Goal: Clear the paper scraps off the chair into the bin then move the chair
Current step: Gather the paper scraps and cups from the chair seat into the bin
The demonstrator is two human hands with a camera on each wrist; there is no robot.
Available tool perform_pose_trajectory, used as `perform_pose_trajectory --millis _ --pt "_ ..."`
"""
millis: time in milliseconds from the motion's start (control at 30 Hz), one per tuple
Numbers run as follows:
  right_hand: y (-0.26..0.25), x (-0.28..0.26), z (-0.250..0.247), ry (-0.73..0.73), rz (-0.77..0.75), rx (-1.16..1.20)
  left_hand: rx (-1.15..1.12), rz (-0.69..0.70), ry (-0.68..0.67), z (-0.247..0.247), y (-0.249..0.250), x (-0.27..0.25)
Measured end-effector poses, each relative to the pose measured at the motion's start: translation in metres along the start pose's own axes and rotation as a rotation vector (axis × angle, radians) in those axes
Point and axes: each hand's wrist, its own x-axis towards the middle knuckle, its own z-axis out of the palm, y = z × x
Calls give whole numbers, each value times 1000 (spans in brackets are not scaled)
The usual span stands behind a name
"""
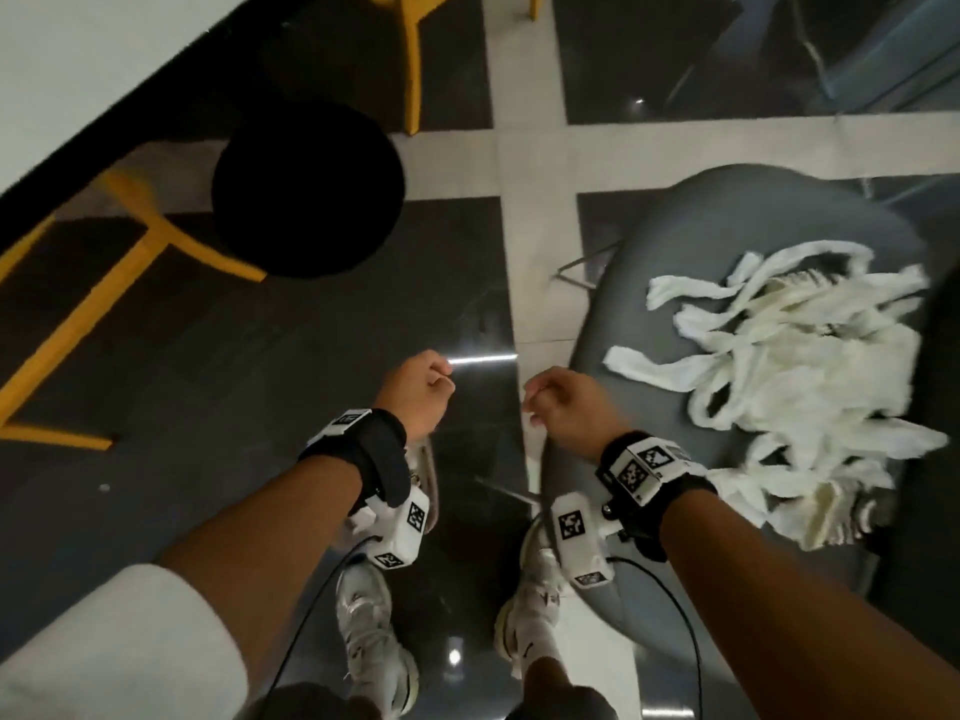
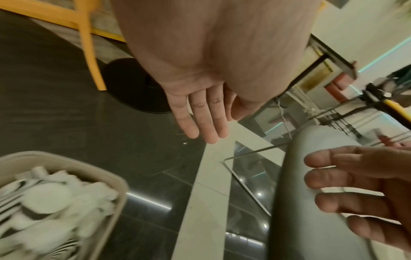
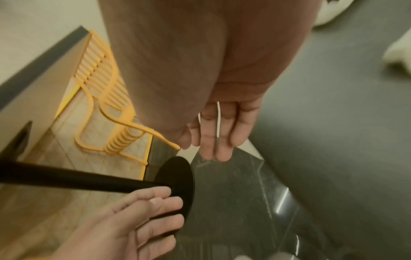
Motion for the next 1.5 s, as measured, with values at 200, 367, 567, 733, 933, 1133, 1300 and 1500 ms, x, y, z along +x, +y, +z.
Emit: perform_pose_trajectory --millis 200,367,567,733,933,1133,1300,1500 --pt "36 -17 -129 124 -55 -90 178 204 -44 92 127 31" --pt "57 -2 -250 440 -237 -368 230 354 -127 168 209 48" --pt "103 20 -354 464 81 -597 443 491 -75 228 262 67" --pt "144 20 -368 196 150 -464 584 409 -34 263 280 88" --pt "145 30 -352 295 51 -470 464 380 -69 277 264 90" --pt "116 53 -334 188 -76 -668 299 443 -19 249 243 75" --pt "84 63 -299 -28 -143 -886 265 455 -11 218 227 67" --pt "45 52 -248 44 -193 -749 51 300 77 170 199 39"
